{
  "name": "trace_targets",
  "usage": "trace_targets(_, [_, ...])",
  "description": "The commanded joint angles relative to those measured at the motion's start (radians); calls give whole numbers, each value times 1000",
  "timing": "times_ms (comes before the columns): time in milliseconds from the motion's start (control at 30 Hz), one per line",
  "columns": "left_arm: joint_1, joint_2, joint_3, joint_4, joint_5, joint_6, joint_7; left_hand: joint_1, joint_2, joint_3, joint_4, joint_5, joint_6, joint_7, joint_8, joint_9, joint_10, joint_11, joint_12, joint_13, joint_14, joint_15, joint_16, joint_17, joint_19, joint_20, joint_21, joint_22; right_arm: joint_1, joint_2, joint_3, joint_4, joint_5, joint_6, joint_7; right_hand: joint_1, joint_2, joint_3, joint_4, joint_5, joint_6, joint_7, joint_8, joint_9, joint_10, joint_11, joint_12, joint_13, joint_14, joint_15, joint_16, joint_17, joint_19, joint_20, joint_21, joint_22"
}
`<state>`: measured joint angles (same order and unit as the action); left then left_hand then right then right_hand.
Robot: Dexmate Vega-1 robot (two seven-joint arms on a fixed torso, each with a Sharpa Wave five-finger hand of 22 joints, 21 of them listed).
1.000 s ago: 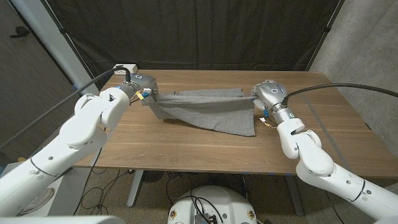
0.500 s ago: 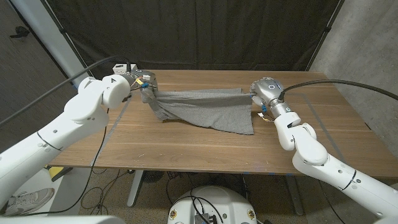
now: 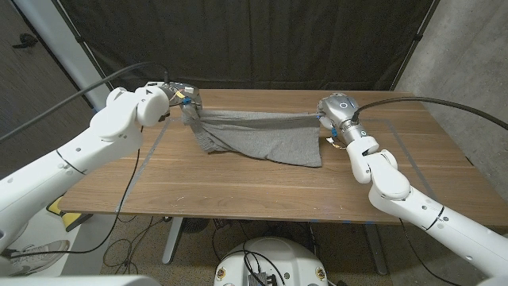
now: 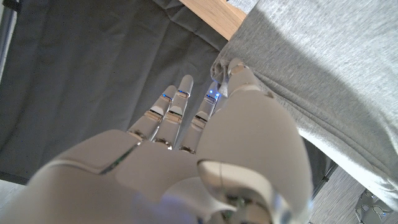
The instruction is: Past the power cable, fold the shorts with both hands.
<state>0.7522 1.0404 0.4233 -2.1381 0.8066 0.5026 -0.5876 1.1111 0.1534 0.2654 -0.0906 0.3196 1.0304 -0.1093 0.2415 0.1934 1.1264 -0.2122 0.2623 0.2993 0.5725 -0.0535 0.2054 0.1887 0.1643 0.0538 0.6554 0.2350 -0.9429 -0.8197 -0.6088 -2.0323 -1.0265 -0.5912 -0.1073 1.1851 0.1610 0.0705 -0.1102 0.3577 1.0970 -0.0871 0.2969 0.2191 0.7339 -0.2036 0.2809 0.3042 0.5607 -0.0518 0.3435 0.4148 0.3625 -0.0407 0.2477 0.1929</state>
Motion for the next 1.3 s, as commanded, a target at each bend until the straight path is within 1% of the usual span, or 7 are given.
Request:
trace_targets(33, [-111, -8, 98, 66, -3, 10, -11, 8, 24, 6, 7, 8, -6, -1, -3, 5, -10, 0, -2, 8, -5, -163, -2, 2, -1, 4, 10, 4, 82, 24, -37, 72, 5, 41, 19, 7, 5, 0, 6, 0, 37, 25, -3, 3, 4, 3, -1, 4, 3, -179, -2, 3, 0, -27, 4, 3])
trace_targets(100, [-122, -11, 109, 75, -1, 8, -13, 8, 24, 6, 8, 9, -5, -1, -3, 5, -11, 0, -3, 8, -6, -163, -2, 2, -1, 4, 10, 4, 91, 29, -40, 86, 7, 50, 0, 8, 5, 0, 7, 0, 37, 24, -4, 3, 3, 3, -2, 4, 3, -178, -3, 2, 1, -28, 4, 3])
trace_targets(433, [-162, -35, 147, 119, 9, 0, 6, 7, 25, 9, 12, 10, -13, -1, -8, 6, -12, -1, -3, 13, -8, -162, -2, 2, -3, 4, 13, 5, 161, 54, -72, 146, -4, 69, 0, 10, 5, -2, 7, -2, 37, 22, -7, 1, 3, 3, -4, 5, 4, -179, -3, 4, 3, -27, 5, 3])
trace_targets(600, [-175, -48, 163, 146, 20, 1, 23, 7, 25, 10, 15, 11, -13, -3, -9, 6, -13, 0, -3, 16, -8, -162, -2, 2, -3, 4, 15, 5, 212, 71, -101, 191, -15, 82, 25, 10, 6, -3, 8, -3, 37, 22, -10, 0, 4, 3, -4, 5, 5, -179, -3, 5, 5, -28, 6, 3])
trace_targets(933, [-187, -65, 184, 194, 27, 3, 58, 8, 26, 14, 18, 11, -16, 1, -11, 6, -15, 0, -4, 21, -9, -164, -2, 2, -5, 4, 19, 5, 279, 97, -137, 254, -6, 105, 53, 13, 6, -6, 9, -6, 36, 19, -15, -2, 4, 3, -6, 6, 7, -178, -4, 8, 7, -27, 7, 3])
trace_targets(1233, [-210, -82, 211, 229, 53, 8, 64, 9, 26, 18, 22, 11, -20, 0, -15, 7, -17, -1, -5, 26, -9, -164, -1, 2, -7, 4, 24, 6, 334, 124, -173, 322, -15, 115, 42, 18, 8, -6, 9, -7, 31, 19, -21, -4, 3, 3, -8, 6, 8, -180, -4, 10, 9, -28, 8, 3])
trace_targets(1300, [-215, -86, 217, 238, 59, 7, 68, 10, 26, 20, 22, 11, -19, 2, -15, 7, -17, -1, -5, 28, -9, -164, -1, 2, -7, 3, 25, 6, 353, 130, -184, 338, -15, 119, 60, 18, 8, -6, 10, -8, 31, 18, -22, -5, 3, 3, -9, 7, 9, -179, -5, 11, 9, -29, 8, 3])
